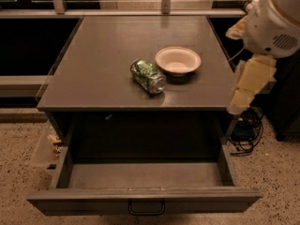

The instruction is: Place green can into top drawer

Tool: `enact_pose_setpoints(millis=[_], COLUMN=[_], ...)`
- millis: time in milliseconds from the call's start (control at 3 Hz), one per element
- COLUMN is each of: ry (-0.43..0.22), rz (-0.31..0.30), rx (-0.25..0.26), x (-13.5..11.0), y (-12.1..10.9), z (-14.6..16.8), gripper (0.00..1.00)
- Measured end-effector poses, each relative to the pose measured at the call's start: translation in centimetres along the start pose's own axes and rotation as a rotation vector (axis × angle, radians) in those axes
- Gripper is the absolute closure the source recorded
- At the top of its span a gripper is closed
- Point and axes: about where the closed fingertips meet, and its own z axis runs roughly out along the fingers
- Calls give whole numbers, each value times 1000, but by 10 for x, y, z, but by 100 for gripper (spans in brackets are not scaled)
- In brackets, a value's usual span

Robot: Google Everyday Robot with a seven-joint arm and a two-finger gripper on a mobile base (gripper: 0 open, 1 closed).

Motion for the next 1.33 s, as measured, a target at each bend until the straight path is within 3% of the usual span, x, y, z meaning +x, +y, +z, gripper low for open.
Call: enact_pose_setpoints(millis=[333, 667, 1000, 1333], ry=[-97, -186, -227, -229], rz=[-104, -245, -331, -336], rx=[-23, -94, -165, -170], x=[-55, -124, -166, -169], y=[-14, -13, -5, -5], z=[20, 53, 86, 88], gripper=[0, 0, 0, 0])
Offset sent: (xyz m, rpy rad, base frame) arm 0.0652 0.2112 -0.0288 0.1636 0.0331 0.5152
